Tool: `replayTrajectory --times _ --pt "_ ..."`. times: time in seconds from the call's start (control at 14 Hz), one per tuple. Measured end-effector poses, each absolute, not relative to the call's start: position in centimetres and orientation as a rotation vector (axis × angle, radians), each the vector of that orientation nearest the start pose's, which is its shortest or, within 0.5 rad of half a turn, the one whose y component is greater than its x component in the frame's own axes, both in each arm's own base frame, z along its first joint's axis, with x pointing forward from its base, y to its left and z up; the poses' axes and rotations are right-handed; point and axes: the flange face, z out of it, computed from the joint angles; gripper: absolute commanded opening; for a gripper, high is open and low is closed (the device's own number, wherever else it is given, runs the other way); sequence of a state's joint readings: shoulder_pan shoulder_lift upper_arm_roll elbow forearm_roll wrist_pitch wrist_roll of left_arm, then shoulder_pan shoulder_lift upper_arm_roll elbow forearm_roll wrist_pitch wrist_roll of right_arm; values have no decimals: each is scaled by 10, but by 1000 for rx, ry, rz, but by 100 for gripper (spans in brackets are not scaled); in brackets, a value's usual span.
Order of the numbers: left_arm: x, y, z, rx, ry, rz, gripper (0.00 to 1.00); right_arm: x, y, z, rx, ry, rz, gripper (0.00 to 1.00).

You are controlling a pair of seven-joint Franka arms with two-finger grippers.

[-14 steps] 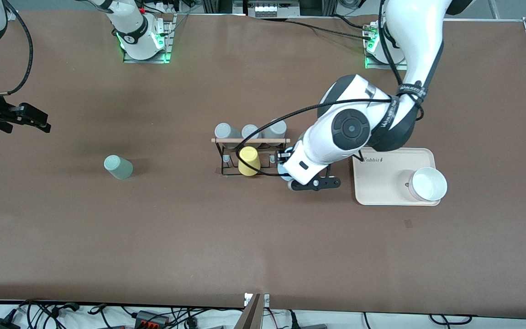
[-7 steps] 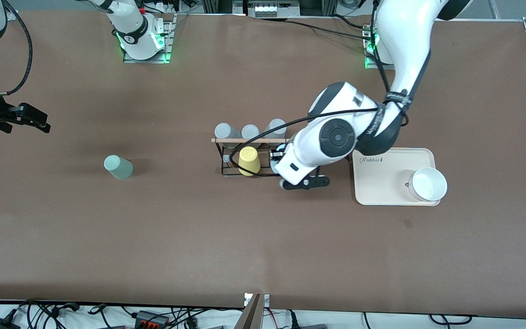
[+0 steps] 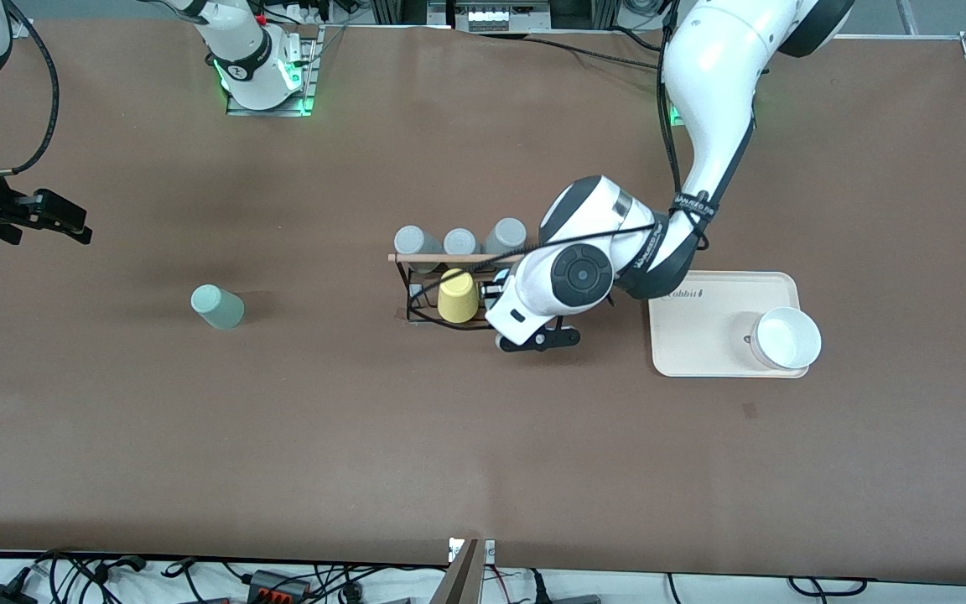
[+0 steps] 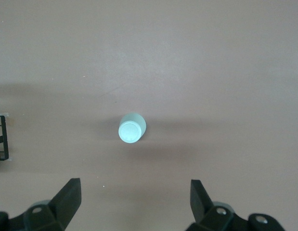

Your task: Hang scattered cups on rack with three cups

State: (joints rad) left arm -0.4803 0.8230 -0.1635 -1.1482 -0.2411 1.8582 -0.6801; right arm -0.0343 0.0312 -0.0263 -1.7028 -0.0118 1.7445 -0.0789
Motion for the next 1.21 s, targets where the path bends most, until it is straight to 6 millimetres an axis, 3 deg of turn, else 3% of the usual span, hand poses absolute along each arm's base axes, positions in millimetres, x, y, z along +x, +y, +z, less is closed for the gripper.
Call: replayTrajectory --times 0.14,0.21,0.43,0.57,0.79,1.0,1.07,1.21 --pt "631 -418 315 -3324 -345 401 100 573 -37 559 -3155 -29 -15 100" --pt "651 -392 329 -3329 -413 337 100 572 -38 559 -3155 -26 -15 100" --pt "704 -284 392 -3288 -604 103 100 572 -39 559 -3155 -21 -14 100" --pt "716 -205 445 -3237 -654 24 100 572 -40 559 -3155 -20 -14 100" --pt "706 -113 512 -3213 -689 39 100 573 -39 559 -3155 -22 -13 100" --pt "680 -52 564 -3194 -688 83 100 576 -37 553 -3154 -29 -9 100" --pt "671 -37 575 -3181 -657 99 100 579 -36 545 -3153 -31 14 100" --pt "659 -20 573 -3124 -568 168 100 588 -34 516 -3150 -40 85 100"
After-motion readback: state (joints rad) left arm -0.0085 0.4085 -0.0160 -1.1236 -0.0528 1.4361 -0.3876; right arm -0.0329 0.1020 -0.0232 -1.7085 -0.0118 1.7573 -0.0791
